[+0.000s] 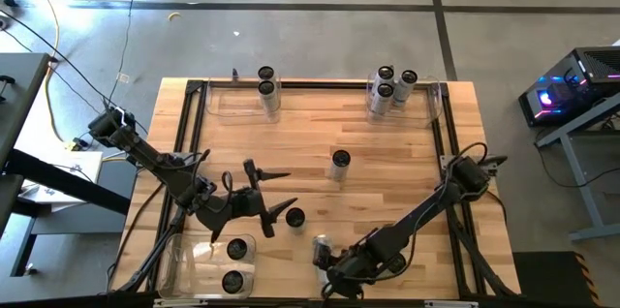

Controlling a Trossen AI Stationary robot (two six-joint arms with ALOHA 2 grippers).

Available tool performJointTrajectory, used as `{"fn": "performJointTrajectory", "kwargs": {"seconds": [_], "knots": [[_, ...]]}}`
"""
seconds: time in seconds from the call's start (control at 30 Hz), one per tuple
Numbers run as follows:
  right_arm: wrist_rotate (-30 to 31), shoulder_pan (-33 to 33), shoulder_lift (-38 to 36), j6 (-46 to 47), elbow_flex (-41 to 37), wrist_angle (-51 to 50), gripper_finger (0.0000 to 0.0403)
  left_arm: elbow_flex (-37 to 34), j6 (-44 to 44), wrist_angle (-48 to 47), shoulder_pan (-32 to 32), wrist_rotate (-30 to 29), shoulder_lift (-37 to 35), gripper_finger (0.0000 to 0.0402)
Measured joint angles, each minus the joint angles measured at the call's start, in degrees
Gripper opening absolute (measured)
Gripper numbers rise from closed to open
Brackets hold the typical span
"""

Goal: Sort soda cans
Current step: Put the white-pink soda can into the bottom left transparent bin

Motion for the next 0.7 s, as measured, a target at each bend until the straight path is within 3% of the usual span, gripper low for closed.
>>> {"fn": "performJointTrajectory", "kwargs": {"seconds": [0.37,0.57,0.7], "knots": [[-1.9,-4.5,4.2,-5.2,0.0,1.9,0.0326,0.0,-2.8,-2.8,0.1,0.0,0.0,0.0281],[-3.2,-6.1,6.9,-3.3,-0.2,3.0,0.0324,0.0,-4.1,-3.4,0.1,0.0,0.0,0.0281],[-2.1,-6.0,7.5,1.6,-0.1,3.5,0.0302,0.0,-5.4,-4.5,0.1,0.0,0.0,0.0281]]}}
